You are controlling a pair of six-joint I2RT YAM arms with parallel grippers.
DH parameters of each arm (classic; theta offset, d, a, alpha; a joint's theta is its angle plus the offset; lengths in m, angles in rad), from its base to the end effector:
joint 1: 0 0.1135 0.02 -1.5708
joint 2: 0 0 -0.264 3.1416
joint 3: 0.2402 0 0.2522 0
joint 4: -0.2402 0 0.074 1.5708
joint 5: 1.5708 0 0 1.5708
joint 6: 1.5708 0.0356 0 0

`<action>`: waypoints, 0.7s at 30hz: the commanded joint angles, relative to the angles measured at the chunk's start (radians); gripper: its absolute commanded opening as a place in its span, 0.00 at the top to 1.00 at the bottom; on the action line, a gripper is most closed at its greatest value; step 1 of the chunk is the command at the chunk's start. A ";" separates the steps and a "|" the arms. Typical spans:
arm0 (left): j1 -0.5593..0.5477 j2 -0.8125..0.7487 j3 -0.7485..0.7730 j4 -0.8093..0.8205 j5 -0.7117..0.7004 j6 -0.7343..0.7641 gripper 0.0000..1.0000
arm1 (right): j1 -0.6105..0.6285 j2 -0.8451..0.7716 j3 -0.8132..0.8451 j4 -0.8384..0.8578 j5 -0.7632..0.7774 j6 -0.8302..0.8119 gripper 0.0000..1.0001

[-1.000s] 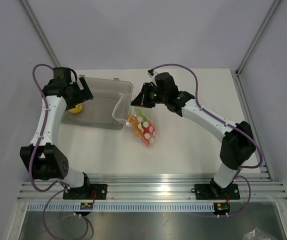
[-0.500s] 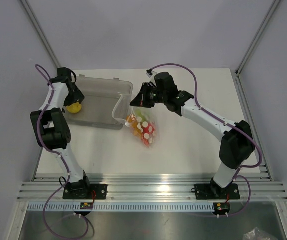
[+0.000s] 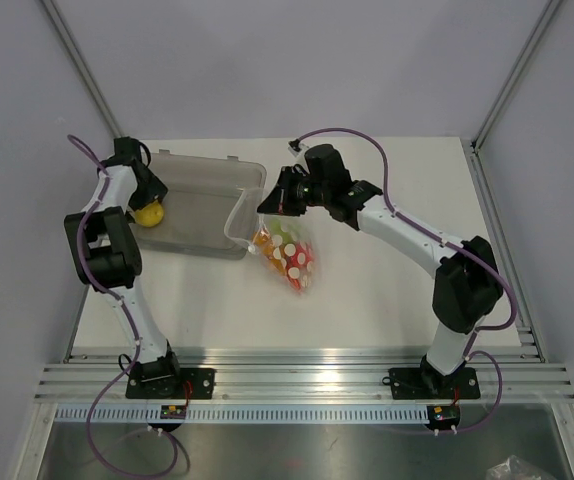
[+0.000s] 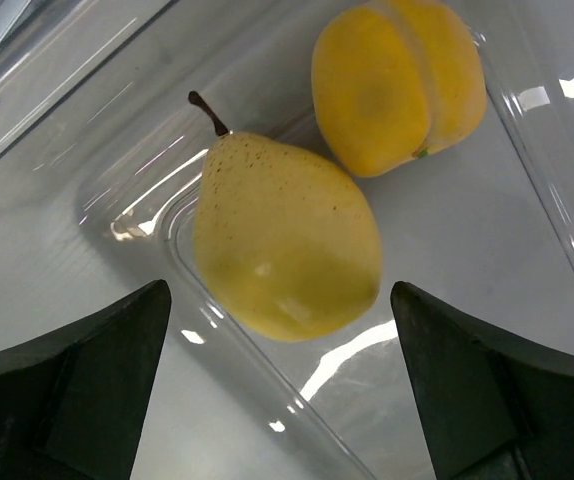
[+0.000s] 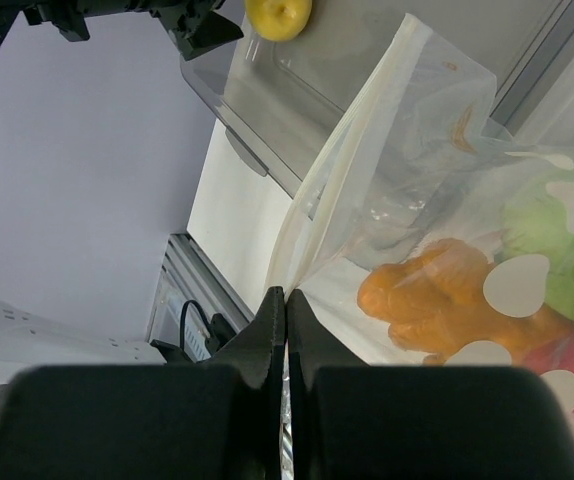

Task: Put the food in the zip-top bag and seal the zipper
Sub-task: Pick up the fake fruit from the bin.

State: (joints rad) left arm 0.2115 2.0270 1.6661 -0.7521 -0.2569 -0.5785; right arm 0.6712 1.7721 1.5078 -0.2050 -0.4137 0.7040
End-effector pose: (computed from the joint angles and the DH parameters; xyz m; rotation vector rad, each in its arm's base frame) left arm 0.4230 0.1001 0.2229 -1.0884 2.4043 0.2228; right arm 0.3200 0.2724 0.3179 -0.2509 2.2352 1.2313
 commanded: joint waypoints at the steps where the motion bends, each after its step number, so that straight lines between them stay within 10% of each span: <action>1: 0.008 0.033 0.035 0.074 0.018 -0.040 0.07 | -0.004 0.012 0.048 0.046 -0.023 -0.001 1.00; 14: 0.006 -0.062 -0.029 0.054 0.044 -0.006 0.57 | -0.004 0.016 0.060 0.038 -0.020 0.008 1.00; 21: -0.030 -0.316 -0.086 -0.002 0.177 0.092 0.60 | -0.004 0.007 0.052 0.036 -0.013 0.008 1.00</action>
State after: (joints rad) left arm 0.2001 1.8679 1.5791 -0.7506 -0.1619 -0.5484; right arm 0.6712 1.7939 1.5223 -0.2035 -0.4133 0.7116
